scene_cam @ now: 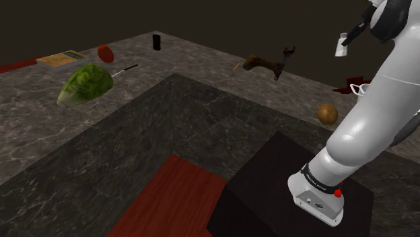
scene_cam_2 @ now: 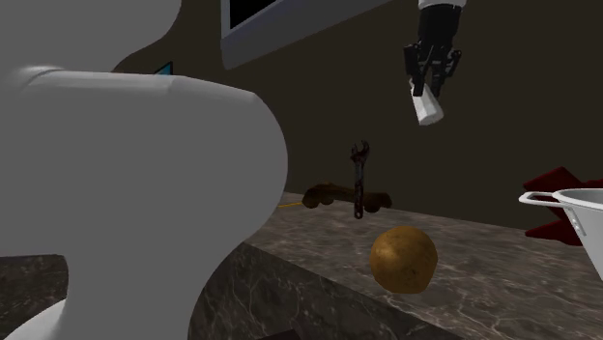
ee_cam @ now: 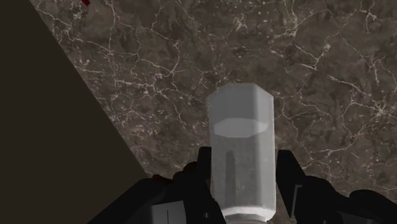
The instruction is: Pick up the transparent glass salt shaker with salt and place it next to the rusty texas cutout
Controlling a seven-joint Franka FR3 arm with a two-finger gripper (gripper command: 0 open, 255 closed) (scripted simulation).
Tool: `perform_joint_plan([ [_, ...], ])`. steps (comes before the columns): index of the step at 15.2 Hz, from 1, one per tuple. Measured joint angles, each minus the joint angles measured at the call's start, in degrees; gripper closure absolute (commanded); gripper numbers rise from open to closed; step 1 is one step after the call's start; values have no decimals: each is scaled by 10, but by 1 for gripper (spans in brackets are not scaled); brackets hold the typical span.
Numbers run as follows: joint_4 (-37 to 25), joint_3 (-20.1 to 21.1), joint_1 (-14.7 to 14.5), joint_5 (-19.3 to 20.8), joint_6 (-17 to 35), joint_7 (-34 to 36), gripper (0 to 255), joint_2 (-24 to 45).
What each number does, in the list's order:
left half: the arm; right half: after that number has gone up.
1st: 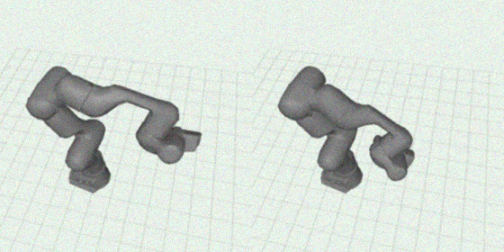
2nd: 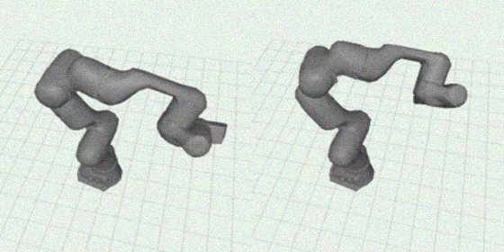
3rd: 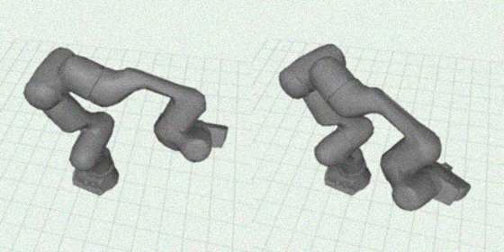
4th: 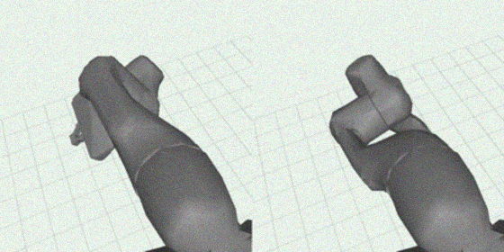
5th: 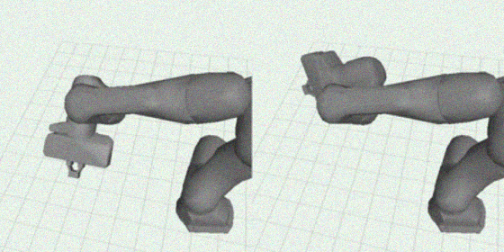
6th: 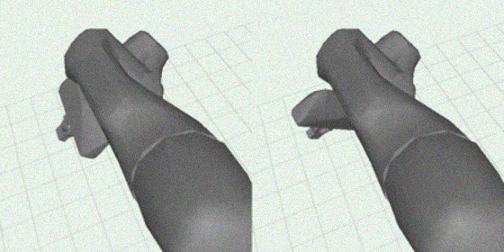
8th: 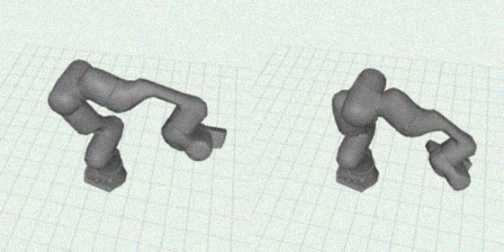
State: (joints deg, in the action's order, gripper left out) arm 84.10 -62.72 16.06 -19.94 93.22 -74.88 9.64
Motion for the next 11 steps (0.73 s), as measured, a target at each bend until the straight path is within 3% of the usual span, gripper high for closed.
perform_joint_plan([
  [4, -48, -2, 90, -58, -36, -75, 255, 59],
  [8, -142, 19, 219, -129, -92, -141, 255, 138],
  [11, -138, 21, 239, -138, -87, -160, 255, 148],
])
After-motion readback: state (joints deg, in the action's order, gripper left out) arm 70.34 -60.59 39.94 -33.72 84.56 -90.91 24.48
